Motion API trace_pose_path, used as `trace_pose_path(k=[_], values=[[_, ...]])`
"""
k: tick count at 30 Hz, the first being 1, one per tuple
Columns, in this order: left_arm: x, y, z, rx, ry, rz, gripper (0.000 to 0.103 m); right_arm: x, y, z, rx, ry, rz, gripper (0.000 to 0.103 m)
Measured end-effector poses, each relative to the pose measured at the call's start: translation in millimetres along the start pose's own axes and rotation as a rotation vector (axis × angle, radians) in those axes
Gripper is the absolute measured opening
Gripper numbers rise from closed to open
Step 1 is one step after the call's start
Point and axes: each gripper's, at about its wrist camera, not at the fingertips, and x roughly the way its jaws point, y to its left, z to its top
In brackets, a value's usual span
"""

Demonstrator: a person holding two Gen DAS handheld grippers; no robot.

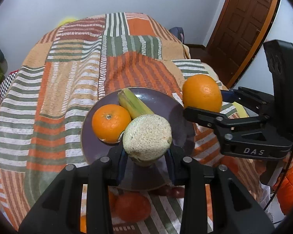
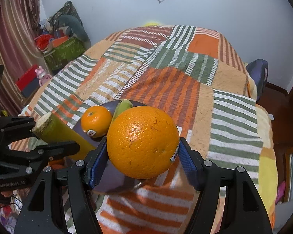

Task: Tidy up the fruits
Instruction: 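Carry the large orange and yellow squash over the plate with both tools, then set the orange and squash on the plate and open both tools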

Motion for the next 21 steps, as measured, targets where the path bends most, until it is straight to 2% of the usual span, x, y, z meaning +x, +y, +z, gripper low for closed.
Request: trace_pose_path(k=[6,15,18,21], values=[[17.5,2.9,9.8,0.005,0.012,-0.003,0.035,23.1,-3.7,8.5,-0.012,0.034,0.013,0.065],[24.3,7.2,23.9,0.008,-0.024,0.025,0.035,50.3,-4.0,24.4,-0.043,0.061,0.018,0.065],[26.4,11.5,27.1,-0.008,-0.029,0.012,0.036,56.0,-11.3,27.1,-0.013,0.078,0.047,0.065],[28.3,11.7,29.3,-0.004,-0.04,0.041,0.041,61.7,-15.8,28.8,0.002,0.102,0.059,0.066]])
